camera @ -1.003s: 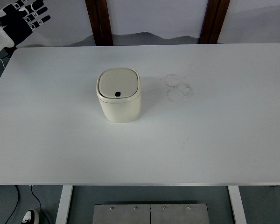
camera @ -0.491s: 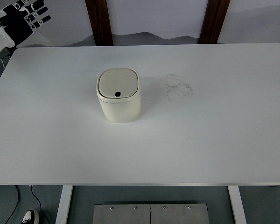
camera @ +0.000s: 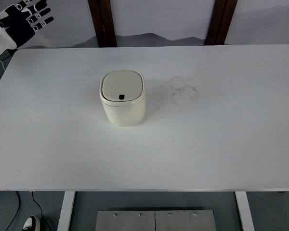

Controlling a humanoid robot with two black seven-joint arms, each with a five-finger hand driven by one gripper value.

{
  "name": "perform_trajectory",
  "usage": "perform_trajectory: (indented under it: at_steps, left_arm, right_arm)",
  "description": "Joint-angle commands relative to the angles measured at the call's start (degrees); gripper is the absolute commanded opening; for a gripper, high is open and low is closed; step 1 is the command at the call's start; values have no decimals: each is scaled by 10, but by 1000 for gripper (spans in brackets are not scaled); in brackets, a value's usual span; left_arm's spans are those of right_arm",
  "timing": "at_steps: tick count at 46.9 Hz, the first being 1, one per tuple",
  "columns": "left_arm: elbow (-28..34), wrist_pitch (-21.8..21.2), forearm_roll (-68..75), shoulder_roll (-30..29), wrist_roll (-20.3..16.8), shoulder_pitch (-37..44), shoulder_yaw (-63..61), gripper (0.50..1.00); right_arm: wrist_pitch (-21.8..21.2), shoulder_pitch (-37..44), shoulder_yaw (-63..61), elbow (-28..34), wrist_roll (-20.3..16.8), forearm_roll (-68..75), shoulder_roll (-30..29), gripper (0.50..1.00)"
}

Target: Open trash can

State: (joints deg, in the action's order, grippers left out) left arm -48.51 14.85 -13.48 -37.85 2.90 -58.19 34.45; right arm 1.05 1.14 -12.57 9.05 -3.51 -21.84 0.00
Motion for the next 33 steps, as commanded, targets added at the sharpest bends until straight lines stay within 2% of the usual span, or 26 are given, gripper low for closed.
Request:
perform_trajectory:
  at_steps: [1,33]
  left_arm:
    - [0,1,-1,-2,0,0,1,1000]
    - [-2,1,2,3,6,-33,-4,1000]
  right_arm:
    - [0,0,0,0,0,0,0,995]
    - [0,0,0,0,0,0,0,995]
